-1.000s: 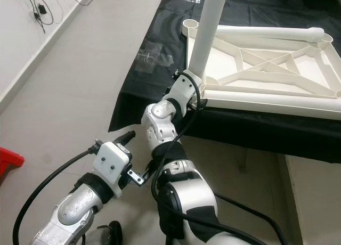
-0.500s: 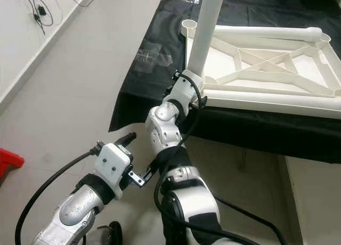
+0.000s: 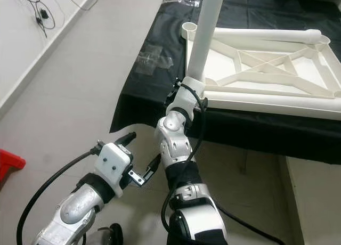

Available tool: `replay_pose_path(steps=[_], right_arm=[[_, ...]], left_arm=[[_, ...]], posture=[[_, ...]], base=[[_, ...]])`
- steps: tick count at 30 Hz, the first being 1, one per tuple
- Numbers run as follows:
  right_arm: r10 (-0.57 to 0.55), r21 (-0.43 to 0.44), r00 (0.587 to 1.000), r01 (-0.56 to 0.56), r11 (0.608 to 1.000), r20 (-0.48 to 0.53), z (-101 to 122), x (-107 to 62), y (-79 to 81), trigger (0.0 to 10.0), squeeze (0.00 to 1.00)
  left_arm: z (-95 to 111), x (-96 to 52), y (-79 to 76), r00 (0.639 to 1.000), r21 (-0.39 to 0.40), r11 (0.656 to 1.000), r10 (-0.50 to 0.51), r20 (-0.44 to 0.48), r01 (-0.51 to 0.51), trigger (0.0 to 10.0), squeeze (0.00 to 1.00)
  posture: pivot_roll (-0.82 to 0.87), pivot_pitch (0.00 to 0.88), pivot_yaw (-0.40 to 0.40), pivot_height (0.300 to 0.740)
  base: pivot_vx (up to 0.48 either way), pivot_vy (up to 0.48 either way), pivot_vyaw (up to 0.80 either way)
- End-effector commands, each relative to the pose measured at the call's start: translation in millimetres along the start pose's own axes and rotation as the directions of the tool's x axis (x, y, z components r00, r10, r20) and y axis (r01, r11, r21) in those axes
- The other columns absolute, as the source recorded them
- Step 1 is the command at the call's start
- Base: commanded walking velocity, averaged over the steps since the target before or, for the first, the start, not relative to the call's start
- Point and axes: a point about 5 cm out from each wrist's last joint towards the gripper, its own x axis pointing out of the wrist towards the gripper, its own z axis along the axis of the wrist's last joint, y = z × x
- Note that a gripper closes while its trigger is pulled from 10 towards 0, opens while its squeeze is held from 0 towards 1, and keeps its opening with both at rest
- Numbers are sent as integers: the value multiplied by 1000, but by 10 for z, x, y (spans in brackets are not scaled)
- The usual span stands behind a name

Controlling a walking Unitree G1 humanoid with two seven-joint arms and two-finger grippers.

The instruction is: Building children table

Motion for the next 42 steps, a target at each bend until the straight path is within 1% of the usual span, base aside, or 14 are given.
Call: replay_pose_path(steps=[1,11,17,19,24,26,28,29,31,32,34,38,39,42], right_arm=[[38,14,992,-37,999,-123,-293,-179,53,10000,0],[123,-25,978,-129,991,-169,-402,-254,-47,10000,0],[289,-32,927,-305,952,-238,-519,-374,-110,10000,0],[271,-77,928,-299,951,-254,-558,-395,-326,10000,0],[294,-89,921,-326,941,-257,-572,-428,-485,10000,0],[409,-137,886,-443,886,-217,-576,-503,-698,10000,0],[409,-137,886,-443,886,-217,-576,-503,-698,10000,0],[440,-187,877,-473,861,-193,-589,-534,-844,10000,0],[445,-219,876,-478,851,-183,-622,-557,-989,10000,0],[445,-219,876,-478,851,-183,-622,-557,-989,10000,0],[427,-261,889,-458,850,-167,-651,-592,-1189,10000,0],[407,-266,900,-436,860,-158,-649,-635,-1257,10000,0],[404,-251,903,-428,868,-144,-639,-688,-1284,10000,1000],[402,-249,906,-423,871,-134,-628,-739,-1299,10000,1000]], left_arm=[[-52,-21,-8,1000,4,1000,-4,-18,4,10000,0],[-67,-18,2,1000,5,1000,-3,-19,3,10000,0],[-86,-18,11,1000,-1,1000,0,-20,0,10000,0],[-106,-28,21,1000,-2,1000,2,-26,-2,10000,0],[-127,-38,31,999,2,1000,4,-32,-4,10000,0],[-198,-82,64,998,-6,1000,28,-57,-28,10000,0],[-198,-82,64,998,-6,1000,28,-57,-28,10000,0],[-261,-130,90,995,-14,998,54,-81,-56,10000,0],[-331,-188,120,989,-28,995,91,-112,-95,10000,0],[-331,-188,120,989,-28,995,91,-112,-95,10000,0],[-410,-289,147,978,-57,987,142,-154,-153,10000,0],[-450,-361,181,964,-37,978,194,-180,-204,10000,0],[-492,-424,215,949,-23,968,240,-206,-250,10000,0],[-534,-470,246,931,-20,956,280,-232,-293,10000,0]], posture=[[109,218,-24,740],[100,218,-24,740],[96,216,-28,740],[83,211,-25,740],[81,210,-22,740],[58,196,-20,740],[58,196,-20,740],[50,188,-15,740],[48,177,-10,740],[48,177,-10,740],[52,170,-8,740],[56,149,0,740],[58,135,-1,740],[57,127,-3,740]], base=[[0,0,0],[0,0,0],[0,0,0],[0,0,0],[0,0,0],[0,0,0],[0,0,0],[0,0,0],[0,0,0],[0,0,0],[0,0,0],[0,0,0],[0,0,0],[0,0,0]])
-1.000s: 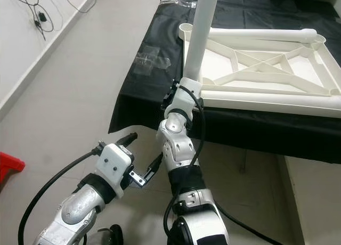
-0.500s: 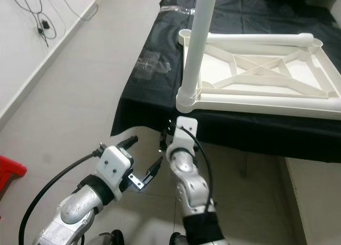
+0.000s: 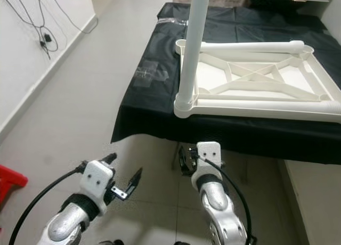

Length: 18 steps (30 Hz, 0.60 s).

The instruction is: Building children table

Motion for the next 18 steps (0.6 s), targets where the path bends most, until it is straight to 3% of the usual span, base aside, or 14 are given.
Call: replay_pose_path(steps=[1,3,4,5,6,8,14,18], right_arm=[[1,4,1000,-1,1000,12,9,-30,20,10000,1000],[-2,5,1000,2,1000,21,16,-67,43,10000,1000],[4,3,1000,-4,1000,27,16,-81,72,10000,612],[4,3,1000,-4,1000,27,16,-81,72,10000,612],[28,-9,999,-28,1000,29,-11,-81,119,10000,0],[38,-19,999,-38,999,18,-42,-71,128,10000,0],[61,-27,998,-60,998,5,-100,-54,152,10000,0],[76,-41,997,-76,996,-2,-113,-59,194,10000,0]], left_arm=[[-42,-24,20,999,3,1000,22,-26,-22,10000,0],[-72,-33,50,998,7,998,55,-40,-55,10000,0],[-81,-14,45,997,0,998,69,-45,-69,10000,0],[-81,-14,45,997,0,998,69,-45,-69,10000,0],[-73,35,2,997,-7,997,74,-38,-74,10000,0],[-68,59,-31,997,-9,997,70,-33,-71,10000,0],[-107,80,-48,996,-35,996,79,-42,-81,10000,0],[-158,88,8,991,-50,992,114,-70,-118,10000,0]], posture=[[57,127,-3,740],[49,115,-2,740],[47,106,-6,740],[47,106,-6,740],[38,96,-13,740],[29,86,-19,740],[7,71,1,740],[4,62,3,740]], base=[[0,0,0],[0,0,0],[0,0,0],[0,0,0],[0,0,0],[0,0,0],[0,0,-728],[0,0,0]])
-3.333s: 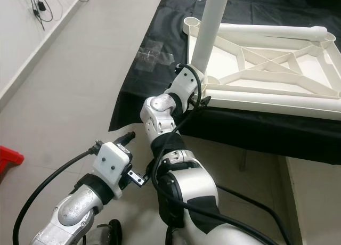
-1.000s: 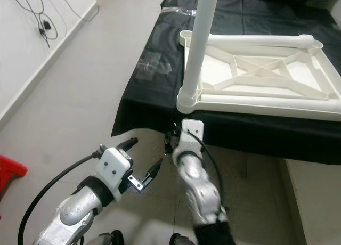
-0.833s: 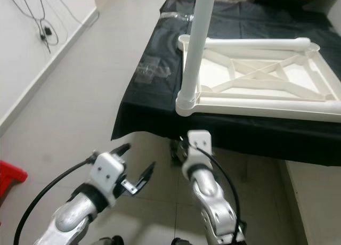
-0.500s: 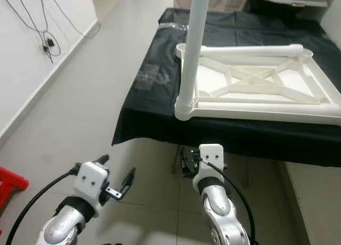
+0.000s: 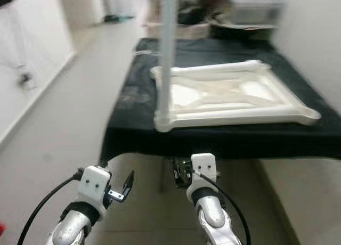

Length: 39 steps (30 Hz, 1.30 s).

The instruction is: Building children table

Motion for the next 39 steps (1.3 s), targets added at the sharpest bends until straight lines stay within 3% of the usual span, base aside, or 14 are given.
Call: replay_pose_path(steps=[1,17,39], right_arm=[[14,-3,1000,-14,1000,-2,-18,4,40,10000,0],[64,2,997,-64,998,-35,-88,33,120,10000,0],[69,-8,996,-70,998,-47,-97,68,134,10000,0]], left_arm=[[-73,-18,49,999,-7,1000,30,-37,-31,10000,0],[-165,-4,47,996,-1,999,40,-77,-40,10000,0],[-160,31,25,997,6,1000,21,-73,-21,10000,0]], posture=[[4,62,3,740],[17,50,10,740],[33,69,0,740]], base=[[0,0,0],[0,0,0],[-341,0,0]])
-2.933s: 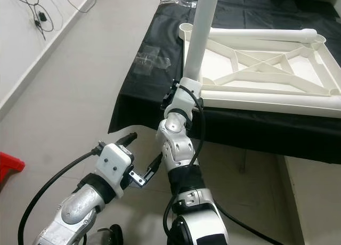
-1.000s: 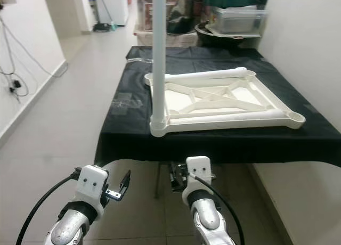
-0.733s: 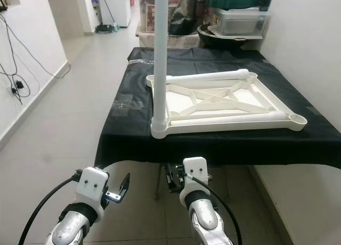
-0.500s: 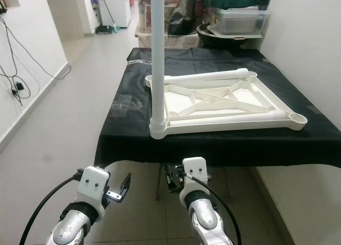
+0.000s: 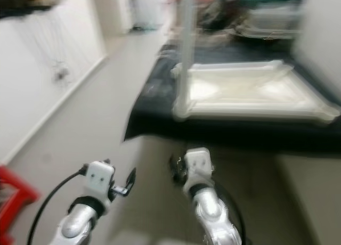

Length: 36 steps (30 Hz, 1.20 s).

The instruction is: Building children table

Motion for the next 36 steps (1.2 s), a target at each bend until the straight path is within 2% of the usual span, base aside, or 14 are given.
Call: replay_pose_path(steps=[1,11,20,24,28,31,36], right_arm=[[7,3,1000,-7,1000,-8,-16,6,36,10000,0],[1,-4,1000,-1,1000,-1,-5,4,31,10000,0],[5,-7,1000,-5,1000,19,31,3,30,10000,0],[-30,7,998,29,1000,63,125,41,27,10000,0],[-29,4,997,28,1000,75,144,53,37,10000,0],[-27,8,994,27,1000,107,201,84,48,10000,0],[-59,16,990,58,998,128,247,134,-27,10000,0]], left_arm=[[-19,-3,29,1000,12,1000,4,-9,-4,10000,0],[-2,8,40,1000,14,1000,8,-1,-7,10000,0],[133,56,121,997,7,998,59,53,-60,10000,0],[230,87,236,990,13,994,109,88,-111,10000,0],[237,89,247,989,16,993,113,92,-115,10000,0],[268,89,281,985,29,990,134,107,-137,10000,0],[323,100,347,978,37,985,165,131,-171,10000,0]], posture=[[33,69,-1,740],[33,71,-3,740],[36,73,-12,740],[43,73,-15,740],[47,72,-17,740],[50,70,-17,740],[54,65,-13,740]], base=[[0,0,0],[0,0,0],[0,0,-788],[0,0,-797],[0,0,-800],[0,0,0],[0,0,0]])
